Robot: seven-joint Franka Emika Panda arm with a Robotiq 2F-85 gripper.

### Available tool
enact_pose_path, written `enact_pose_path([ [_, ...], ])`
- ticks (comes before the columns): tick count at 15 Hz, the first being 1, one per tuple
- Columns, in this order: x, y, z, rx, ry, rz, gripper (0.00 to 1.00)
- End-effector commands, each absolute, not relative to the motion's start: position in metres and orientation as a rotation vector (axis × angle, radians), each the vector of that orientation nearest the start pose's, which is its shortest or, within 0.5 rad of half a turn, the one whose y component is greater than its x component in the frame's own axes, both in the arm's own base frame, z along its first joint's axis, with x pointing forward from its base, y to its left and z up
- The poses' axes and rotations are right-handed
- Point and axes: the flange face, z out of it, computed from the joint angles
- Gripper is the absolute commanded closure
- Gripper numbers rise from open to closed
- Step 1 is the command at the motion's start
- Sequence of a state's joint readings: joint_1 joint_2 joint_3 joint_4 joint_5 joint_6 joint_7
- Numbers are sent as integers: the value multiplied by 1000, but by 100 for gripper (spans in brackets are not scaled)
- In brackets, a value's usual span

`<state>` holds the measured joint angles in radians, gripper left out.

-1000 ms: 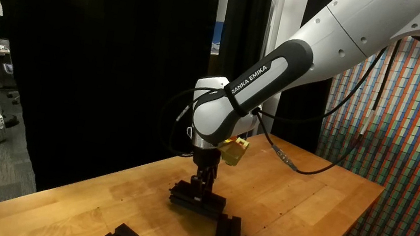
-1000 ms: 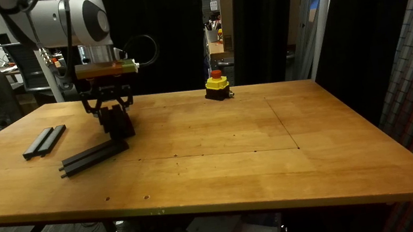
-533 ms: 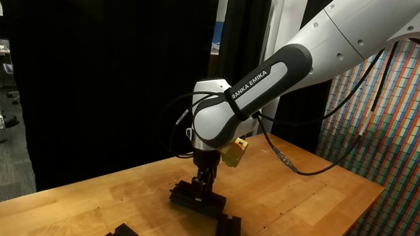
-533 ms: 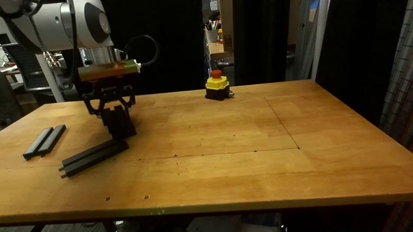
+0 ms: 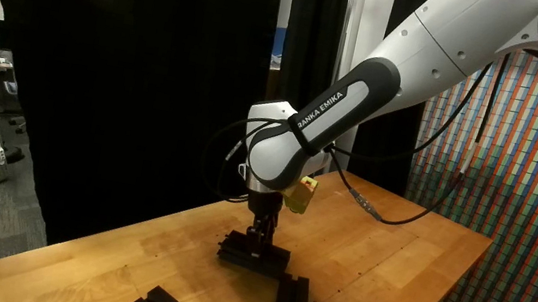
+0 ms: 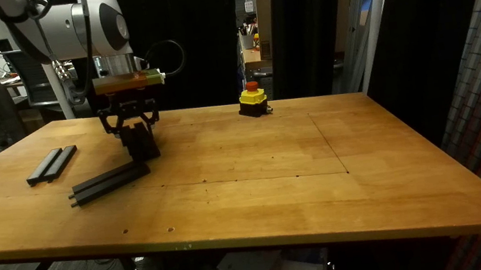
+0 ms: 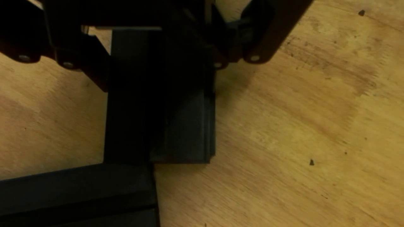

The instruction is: Arrange the black objects together

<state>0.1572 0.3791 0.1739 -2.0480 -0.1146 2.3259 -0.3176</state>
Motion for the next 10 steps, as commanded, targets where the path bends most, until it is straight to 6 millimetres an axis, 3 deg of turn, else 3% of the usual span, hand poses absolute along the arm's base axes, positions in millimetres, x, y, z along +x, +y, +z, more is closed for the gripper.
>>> enact_pose_path([
  [1, 560, 187, 250, -2971, -1107, 126, 7],
  [3, 560, 186, 249, -2973, -1102, 129, 0],
  [6, 560, 185, 251, -2972, -1095, 133, 0],
  [10, 553, 186, 274, -3019, -1046, 114, 0],
])
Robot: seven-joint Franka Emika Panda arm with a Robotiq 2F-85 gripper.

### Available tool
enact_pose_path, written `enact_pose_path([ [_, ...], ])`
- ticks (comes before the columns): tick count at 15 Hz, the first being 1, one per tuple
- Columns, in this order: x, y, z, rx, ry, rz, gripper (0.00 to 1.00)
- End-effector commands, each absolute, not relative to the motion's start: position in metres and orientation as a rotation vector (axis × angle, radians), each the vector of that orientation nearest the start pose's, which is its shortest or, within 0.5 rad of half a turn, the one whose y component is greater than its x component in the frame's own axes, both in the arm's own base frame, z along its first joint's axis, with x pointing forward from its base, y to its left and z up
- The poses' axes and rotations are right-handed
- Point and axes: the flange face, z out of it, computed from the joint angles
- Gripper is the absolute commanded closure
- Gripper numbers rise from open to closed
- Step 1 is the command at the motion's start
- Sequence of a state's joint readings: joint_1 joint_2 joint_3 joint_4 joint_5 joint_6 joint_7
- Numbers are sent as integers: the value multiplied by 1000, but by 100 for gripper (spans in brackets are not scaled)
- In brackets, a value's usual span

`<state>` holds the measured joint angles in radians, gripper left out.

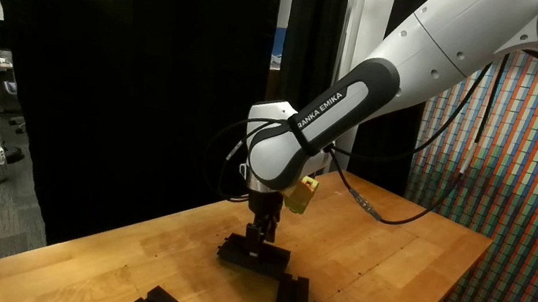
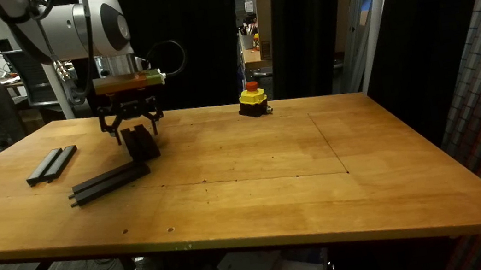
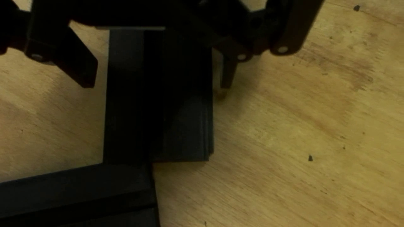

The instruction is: Arrange the black objects together

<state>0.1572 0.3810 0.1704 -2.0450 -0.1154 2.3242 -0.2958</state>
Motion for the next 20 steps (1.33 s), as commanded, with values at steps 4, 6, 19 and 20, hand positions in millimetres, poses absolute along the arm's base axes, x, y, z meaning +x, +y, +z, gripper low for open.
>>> enact_pose_path([
  [4, 540, 190, 309, -3119, -938, 73, 0],
  [6, 525, 193, 327, -3201, -752, 109, 0],
  [19, 426, 207, 347, -3169, 402, 208, 0],
  [20, 422, 204, 343, -3138, 474, 208, 0],
])
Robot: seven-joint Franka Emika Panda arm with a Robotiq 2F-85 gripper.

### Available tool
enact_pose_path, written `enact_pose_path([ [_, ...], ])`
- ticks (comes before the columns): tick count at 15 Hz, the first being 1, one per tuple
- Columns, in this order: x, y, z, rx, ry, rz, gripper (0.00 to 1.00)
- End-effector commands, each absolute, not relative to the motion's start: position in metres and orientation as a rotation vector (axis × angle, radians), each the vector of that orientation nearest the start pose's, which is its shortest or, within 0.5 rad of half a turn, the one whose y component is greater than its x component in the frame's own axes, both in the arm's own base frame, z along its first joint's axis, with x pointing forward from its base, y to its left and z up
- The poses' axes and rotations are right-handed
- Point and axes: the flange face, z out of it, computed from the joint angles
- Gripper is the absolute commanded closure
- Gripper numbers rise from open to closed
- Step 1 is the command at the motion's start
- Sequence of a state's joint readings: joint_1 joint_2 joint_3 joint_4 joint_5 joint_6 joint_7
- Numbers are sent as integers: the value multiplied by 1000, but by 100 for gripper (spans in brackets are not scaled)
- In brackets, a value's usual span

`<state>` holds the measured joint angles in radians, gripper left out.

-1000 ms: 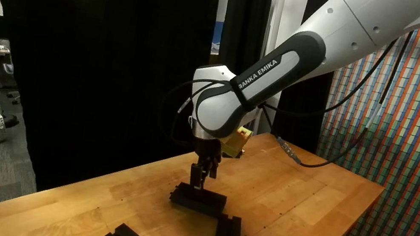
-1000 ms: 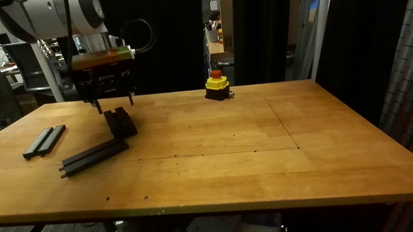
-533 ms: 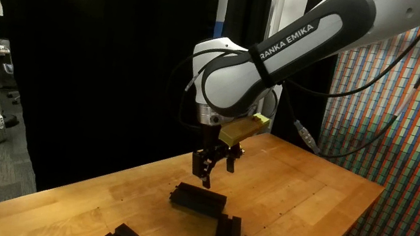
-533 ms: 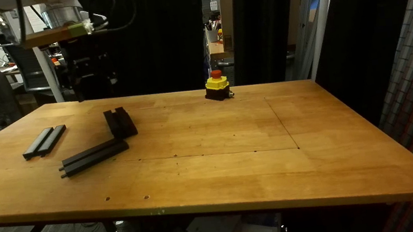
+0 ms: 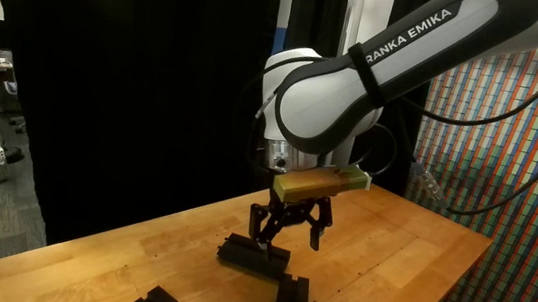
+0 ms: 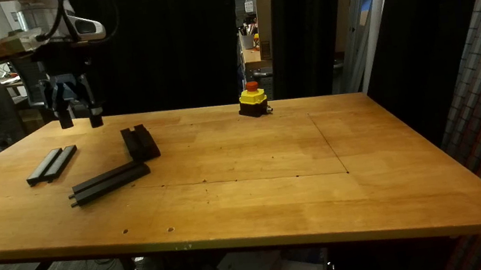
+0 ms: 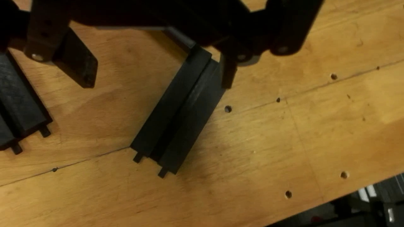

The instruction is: Arrange the black objects together

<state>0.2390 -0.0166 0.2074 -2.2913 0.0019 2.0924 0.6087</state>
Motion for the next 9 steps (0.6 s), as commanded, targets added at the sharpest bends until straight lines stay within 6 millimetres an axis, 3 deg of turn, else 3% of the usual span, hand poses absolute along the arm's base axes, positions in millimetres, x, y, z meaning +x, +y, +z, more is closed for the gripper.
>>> enact_pose_path([
  [1, 420, 200, 337, -3104, 539, 201, 0],
  [9, 401, 182, 293, -2895, 1033, 49, 0],
])
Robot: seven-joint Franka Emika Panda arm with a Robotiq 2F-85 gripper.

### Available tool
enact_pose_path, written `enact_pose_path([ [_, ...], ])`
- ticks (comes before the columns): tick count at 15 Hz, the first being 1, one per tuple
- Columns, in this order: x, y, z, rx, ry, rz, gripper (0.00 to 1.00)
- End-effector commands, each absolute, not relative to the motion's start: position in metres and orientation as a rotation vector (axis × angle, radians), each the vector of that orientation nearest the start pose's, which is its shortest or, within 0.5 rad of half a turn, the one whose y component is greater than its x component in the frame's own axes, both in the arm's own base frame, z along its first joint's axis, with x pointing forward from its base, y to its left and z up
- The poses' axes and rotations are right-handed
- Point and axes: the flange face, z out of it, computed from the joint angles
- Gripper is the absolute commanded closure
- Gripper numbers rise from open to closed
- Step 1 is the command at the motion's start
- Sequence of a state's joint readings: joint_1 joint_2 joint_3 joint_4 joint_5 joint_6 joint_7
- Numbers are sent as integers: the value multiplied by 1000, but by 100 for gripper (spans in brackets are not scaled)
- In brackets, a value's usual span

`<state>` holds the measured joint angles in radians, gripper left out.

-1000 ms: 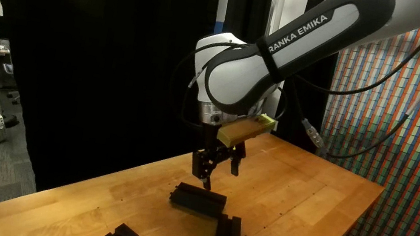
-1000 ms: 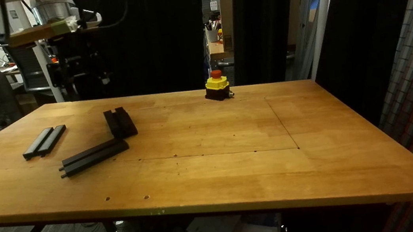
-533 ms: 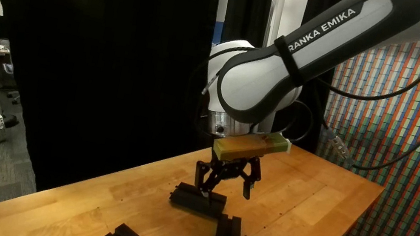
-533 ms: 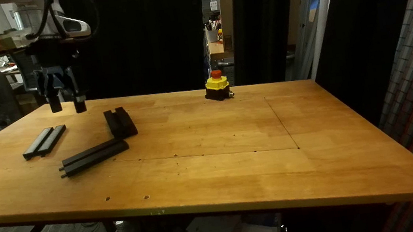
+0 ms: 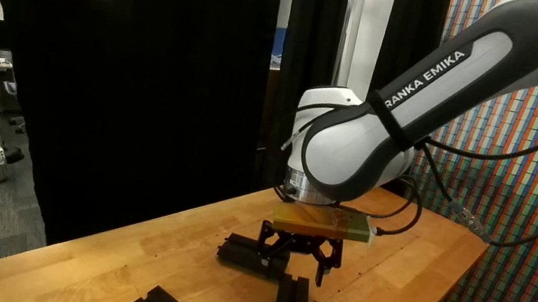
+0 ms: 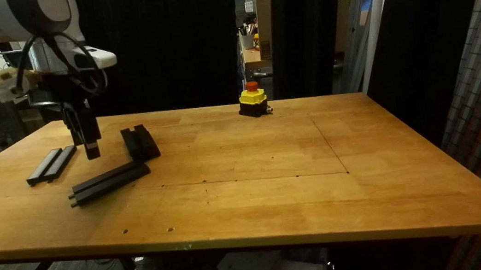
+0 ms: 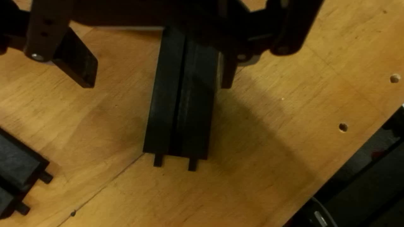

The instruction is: Arrange the black objects together

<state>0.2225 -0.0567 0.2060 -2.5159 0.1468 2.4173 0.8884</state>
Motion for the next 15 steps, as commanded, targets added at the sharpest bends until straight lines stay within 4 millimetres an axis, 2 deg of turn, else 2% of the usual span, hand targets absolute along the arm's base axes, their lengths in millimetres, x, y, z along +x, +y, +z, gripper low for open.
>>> enact_pose_path([
  [1, 398, 180, 287, -2882, 1082, 30, 0],
  [7, 386, 180, 258, -2862, 1233, -4, 0],
  [15, 388, 193, 249, -2906, 1238, -31, 0],
])
